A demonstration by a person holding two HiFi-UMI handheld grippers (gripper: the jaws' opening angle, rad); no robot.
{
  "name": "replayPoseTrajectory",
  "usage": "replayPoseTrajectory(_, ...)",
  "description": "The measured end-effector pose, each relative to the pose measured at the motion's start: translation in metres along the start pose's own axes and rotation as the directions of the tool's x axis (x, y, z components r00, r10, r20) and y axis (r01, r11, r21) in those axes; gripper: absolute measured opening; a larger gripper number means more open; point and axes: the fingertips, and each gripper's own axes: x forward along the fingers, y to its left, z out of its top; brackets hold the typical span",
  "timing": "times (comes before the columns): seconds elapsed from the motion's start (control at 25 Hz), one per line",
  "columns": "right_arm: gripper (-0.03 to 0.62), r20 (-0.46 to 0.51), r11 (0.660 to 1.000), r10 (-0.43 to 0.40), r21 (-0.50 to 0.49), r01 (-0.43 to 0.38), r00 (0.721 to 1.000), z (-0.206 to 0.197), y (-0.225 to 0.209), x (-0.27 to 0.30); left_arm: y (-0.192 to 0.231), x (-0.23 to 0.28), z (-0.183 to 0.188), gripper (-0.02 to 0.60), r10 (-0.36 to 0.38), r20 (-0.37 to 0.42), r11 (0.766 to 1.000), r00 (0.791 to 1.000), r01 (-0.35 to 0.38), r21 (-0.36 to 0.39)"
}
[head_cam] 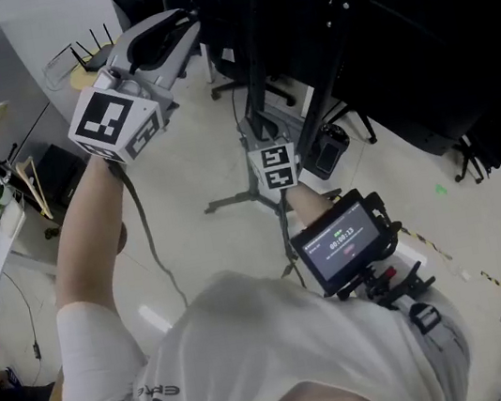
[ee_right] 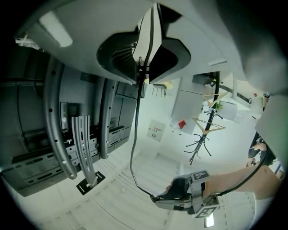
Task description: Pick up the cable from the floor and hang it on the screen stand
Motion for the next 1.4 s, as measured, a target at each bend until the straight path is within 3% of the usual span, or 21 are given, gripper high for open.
replayPoseTrajectory(0.52,0.039,-0.008,1.000,-0.027,0.013,0.027,1.000,-0.004,-0.001,-0.003,0.008,0.008,0.016,0.080,-0.004,0.021,1.000,1.000,0.004,0.008)
replayPoseTrajectory(0.88,0.026,0.004,0.986,-0.165,0.034,0.164,0.986,0.000,-0.054,-0.038,0.026,0.005,-0.002,0.080,0.007,0.025,0.999,1.000,-0.005,-0.046)
replayPoseTrajectory(1.08,0.026,0.025,0.957,-0.290,0.026,0.290,0.957,0.021,-0.115,-0.101,0.008,0.028,0.012,0.080,-0.019,0.047,0.996,0.999,0.023,-0.084)
replayPoseTrajectory(1.4,0.023,0.084,0.877,-0.478,-0.012,0.480,0.875,0.076,-0.222,-0.179,-0.003,0.080,0.006,0.080,-0.054,0.071,0.987,0.996,0.064,-0.150)
